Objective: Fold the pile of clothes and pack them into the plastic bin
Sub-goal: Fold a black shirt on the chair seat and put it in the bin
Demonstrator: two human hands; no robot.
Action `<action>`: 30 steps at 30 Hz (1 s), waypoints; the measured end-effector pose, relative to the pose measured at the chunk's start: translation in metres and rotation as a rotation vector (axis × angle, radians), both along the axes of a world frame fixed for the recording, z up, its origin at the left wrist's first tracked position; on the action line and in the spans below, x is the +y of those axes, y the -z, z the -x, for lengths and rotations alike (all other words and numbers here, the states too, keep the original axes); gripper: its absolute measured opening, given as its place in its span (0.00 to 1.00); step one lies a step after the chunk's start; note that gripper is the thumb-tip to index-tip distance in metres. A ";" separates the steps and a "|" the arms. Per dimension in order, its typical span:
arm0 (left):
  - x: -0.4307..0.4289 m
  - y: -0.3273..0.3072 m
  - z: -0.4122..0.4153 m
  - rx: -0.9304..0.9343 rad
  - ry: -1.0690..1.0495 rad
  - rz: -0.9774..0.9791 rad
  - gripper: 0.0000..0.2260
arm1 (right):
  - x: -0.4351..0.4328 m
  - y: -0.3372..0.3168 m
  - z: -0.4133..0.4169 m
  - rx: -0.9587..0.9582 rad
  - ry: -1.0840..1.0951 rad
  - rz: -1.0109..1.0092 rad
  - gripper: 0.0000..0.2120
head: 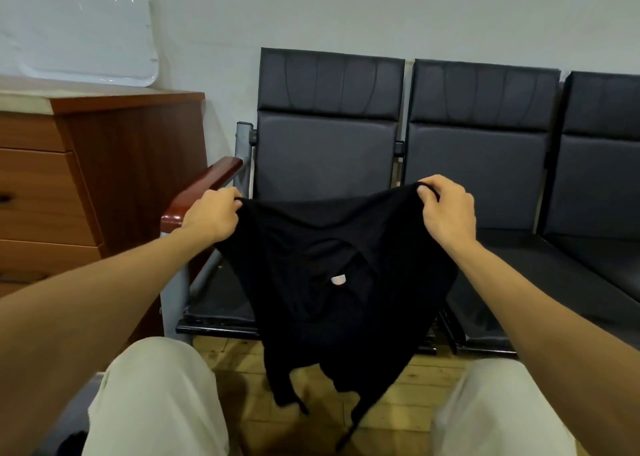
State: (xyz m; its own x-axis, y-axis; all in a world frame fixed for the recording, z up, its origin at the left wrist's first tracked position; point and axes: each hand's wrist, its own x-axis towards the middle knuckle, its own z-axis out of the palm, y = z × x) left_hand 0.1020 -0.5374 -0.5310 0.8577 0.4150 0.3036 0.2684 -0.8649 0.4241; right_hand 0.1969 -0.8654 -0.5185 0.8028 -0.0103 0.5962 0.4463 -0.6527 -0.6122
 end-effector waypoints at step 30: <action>0.026 0.033 -0.012 -0.027 -0.182 0.042 0.12 | -0.010 0.016 -0.035 0.543 -0.097 0.671 0.14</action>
